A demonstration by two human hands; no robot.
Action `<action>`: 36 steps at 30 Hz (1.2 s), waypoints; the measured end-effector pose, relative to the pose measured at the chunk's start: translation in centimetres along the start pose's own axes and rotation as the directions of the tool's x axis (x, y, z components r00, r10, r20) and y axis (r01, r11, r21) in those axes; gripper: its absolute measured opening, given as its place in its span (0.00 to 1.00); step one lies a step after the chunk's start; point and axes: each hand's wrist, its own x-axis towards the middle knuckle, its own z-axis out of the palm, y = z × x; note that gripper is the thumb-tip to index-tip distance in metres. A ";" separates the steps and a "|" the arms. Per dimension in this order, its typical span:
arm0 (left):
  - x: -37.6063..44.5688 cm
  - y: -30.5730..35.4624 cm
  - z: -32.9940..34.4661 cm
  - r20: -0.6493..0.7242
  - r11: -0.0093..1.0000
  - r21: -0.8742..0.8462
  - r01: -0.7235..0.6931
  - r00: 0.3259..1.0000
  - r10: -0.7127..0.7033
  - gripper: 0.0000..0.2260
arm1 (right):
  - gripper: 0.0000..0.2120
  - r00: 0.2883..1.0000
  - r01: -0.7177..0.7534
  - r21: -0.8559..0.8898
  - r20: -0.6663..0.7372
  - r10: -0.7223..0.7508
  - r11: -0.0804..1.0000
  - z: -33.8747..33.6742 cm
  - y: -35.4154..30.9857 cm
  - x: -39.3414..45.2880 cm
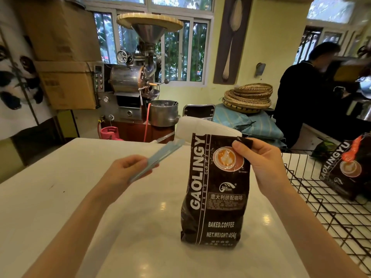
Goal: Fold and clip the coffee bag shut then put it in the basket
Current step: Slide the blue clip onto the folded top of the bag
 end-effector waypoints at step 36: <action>1.3 9.8 11.2 0.267 0.894 0.210 -0.396 0.903 0.337 0.22 | 0.07 0.991 0.076 -0.311 0.132 -0.036 0.947 -2.2 -3.6 -2.2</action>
